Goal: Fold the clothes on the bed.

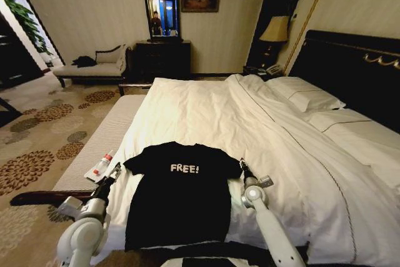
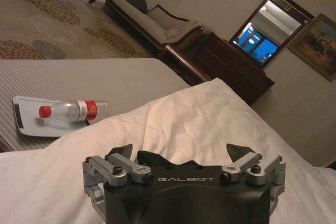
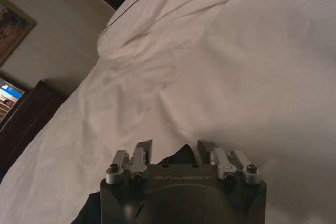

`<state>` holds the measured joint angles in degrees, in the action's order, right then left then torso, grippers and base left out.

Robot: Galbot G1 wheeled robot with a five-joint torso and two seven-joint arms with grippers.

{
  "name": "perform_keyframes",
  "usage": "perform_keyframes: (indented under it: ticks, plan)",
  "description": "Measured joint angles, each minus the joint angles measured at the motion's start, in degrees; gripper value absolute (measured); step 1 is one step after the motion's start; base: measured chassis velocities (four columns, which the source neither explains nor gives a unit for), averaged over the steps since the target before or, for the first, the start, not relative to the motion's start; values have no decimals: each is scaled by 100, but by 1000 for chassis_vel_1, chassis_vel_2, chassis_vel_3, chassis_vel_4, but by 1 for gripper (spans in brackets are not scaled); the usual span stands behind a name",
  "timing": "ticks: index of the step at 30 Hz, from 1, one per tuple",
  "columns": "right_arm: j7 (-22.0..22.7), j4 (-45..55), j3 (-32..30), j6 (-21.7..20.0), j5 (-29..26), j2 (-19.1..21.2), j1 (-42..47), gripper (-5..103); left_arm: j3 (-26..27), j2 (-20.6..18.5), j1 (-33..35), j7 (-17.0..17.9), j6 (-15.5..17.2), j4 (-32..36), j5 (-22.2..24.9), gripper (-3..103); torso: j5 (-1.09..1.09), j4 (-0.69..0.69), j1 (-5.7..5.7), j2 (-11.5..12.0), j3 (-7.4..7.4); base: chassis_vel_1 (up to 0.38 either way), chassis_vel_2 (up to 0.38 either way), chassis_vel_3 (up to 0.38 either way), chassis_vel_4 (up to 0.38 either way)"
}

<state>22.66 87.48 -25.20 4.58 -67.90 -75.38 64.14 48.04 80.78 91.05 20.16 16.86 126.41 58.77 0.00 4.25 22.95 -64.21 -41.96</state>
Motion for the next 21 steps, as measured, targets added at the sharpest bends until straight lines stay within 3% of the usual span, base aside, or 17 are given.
perform_keyframes:
  ticks: [3, 6, 12, 21]
  plan:
    - [-4, -12, 12, 15, 31, -3, -5, 33, 3, -4, -12, 0, 0, -29, 0, 100, 0, 0, 0, 0, 0, 0, 0, 0, 0]
    - [-8, -8, 23, 28, 61, -8, -1, 28, 3, 0, -23, 0, 0, -45, -2, 100, 0, 0, 0, 0, 0, 0, 0, 0, 0]
    - [-28, -2, 52, 53, 114, -9, 10, 3, -27, 46, -46, 2, -6, -88, -38, 100, 0, 0, -1, 0, 0, 0, 0, 0, 0]
    - [-37, 90, 75, 90, 136, 20, -21, 0, -15, 55, -46, 3, -17, -99, -51, 100, 0, 0, -1, 0, 0, 0, 0, 0, 0]
